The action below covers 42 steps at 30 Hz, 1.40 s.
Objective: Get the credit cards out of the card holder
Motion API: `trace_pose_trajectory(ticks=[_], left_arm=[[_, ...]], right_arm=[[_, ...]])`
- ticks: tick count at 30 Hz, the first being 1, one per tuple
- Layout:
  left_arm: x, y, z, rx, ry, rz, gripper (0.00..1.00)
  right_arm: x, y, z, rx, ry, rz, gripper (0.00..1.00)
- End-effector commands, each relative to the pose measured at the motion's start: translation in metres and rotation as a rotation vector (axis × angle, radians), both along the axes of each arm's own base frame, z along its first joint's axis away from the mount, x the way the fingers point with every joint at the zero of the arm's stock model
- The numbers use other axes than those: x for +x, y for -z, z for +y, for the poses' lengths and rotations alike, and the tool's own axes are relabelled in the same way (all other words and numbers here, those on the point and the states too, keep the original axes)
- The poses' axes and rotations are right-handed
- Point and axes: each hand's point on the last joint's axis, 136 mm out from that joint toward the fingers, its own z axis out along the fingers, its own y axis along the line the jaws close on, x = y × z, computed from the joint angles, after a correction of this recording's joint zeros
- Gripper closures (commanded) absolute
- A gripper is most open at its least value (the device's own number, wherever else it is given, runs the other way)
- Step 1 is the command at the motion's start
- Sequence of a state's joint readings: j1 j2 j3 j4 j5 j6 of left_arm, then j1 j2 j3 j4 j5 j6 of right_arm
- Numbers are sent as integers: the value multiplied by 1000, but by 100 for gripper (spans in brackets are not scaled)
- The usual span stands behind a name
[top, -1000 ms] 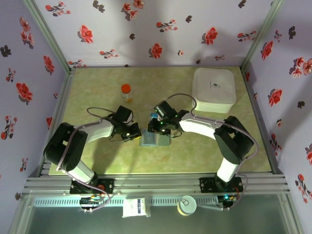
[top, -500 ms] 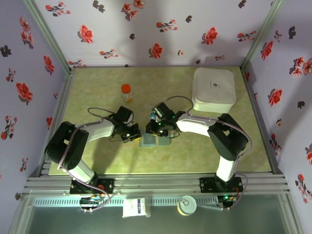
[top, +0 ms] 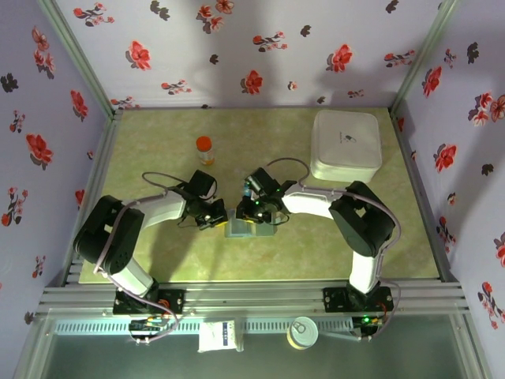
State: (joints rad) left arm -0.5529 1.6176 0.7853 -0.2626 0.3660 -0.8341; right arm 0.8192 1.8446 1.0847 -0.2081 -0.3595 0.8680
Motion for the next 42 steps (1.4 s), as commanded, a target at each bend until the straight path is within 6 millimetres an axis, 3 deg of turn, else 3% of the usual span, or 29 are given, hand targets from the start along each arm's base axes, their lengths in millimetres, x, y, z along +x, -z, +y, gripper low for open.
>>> trace_pose_trajectory(ticks=[1,16,28,36,42], left_arm=[[0,3,2,35,14,5,98],[0,1,4,47,15,5,98],[7,-31,-3,-7,2,-54,96],[8,-45,-21,-78,12,-63,84],[3,-35,-33,-106,21,-31,79]], right_arm=[[-2,1,-2,-39,-16,-1,72],[4,-2,-26,-100,25,-37,73],[2,3,-28,-81,29,-26,76],[2,3,-28,-72,32,-28,77],[2,4,-28,-66,34,-25,77]])
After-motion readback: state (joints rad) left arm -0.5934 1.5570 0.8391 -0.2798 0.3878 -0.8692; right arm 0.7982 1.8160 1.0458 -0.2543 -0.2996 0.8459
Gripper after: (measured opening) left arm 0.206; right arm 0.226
